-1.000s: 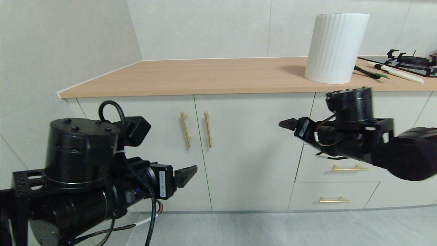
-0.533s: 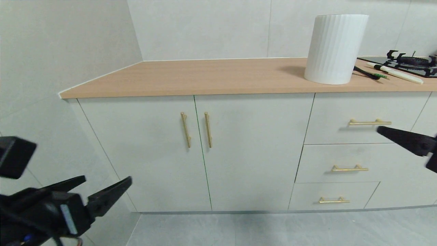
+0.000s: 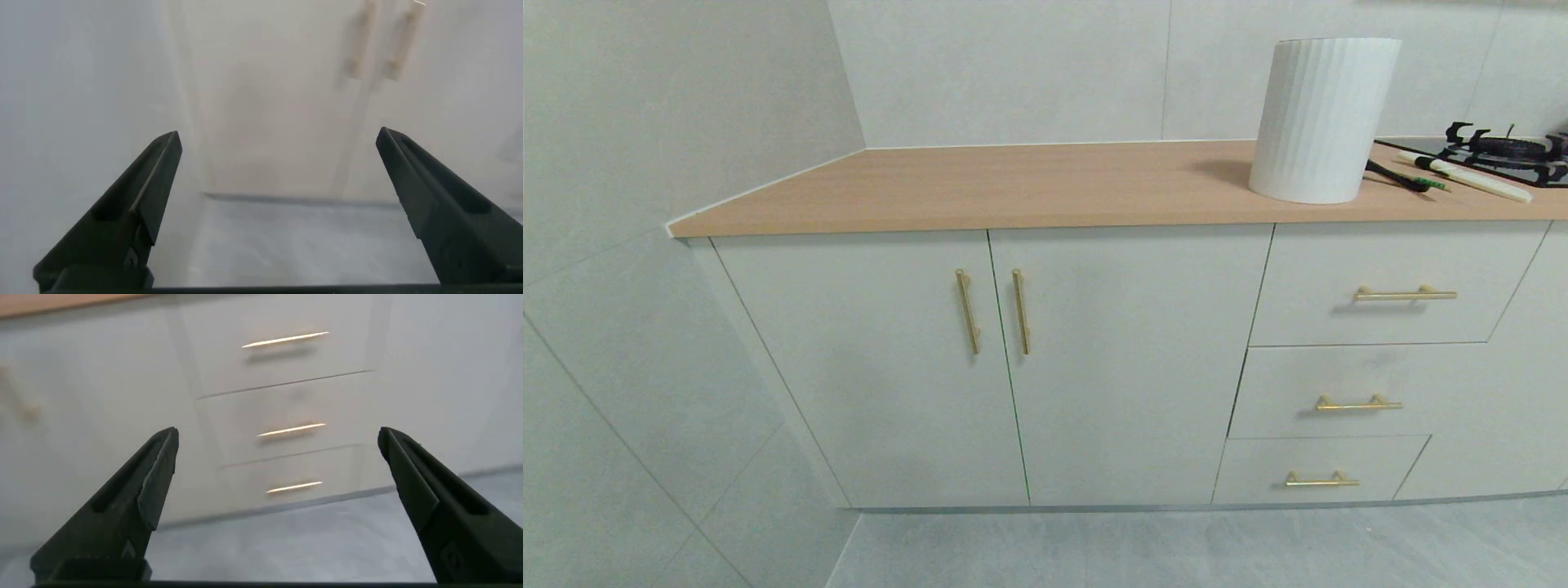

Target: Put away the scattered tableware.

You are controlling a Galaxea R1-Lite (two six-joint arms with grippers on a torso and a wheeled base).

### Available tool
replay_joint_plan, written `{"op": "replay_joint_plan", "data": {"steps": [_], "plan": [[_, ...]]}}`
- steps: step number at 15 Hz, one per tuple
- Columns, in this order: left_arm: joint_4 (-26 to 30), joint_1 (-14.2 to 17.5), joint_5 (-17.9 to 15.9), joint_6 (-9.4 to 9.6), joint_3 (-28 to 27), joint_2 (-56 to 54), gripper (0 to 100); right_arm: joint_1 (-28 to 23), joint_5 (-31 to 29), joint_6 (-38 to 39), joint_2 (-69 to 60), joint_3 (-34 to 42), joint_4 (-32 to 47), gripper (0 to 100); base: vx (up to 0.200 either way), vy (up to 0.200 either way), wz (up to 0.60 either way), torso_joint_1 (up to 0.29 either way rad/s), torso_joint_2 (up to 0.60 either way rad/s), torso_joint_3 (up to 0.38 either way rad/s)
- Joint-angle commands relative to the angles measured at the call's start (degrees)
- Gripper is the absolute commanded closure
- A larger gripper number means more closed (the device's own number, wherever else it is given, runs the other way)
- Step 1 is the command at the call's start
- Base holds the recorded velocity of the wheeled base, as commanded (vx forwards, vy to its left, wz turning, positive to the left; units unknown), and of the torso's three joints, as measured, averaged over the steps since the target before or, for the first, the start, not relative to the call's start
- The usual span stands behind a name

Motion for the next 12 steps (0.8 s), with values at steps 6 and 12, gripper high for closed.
{"op": "replay_joint_plan", "data": {"steps": [6,12], "plan": [[2.7,13.9,1.4,5.55,4.2,-13.4,0,-9.8,-1.8,-0.2,-11.4,6.5,0.8,0,0.0,0.0,0.0,0.0,0.0,0.0],[-12.0,14.4,-9.2,5.55,22.0,-14.7,0,-9.4,4.3,-2.5,-12.5,25.1,-15.3,0,0.0,0.0,0.0,0.0,0.0,0.0]]}}
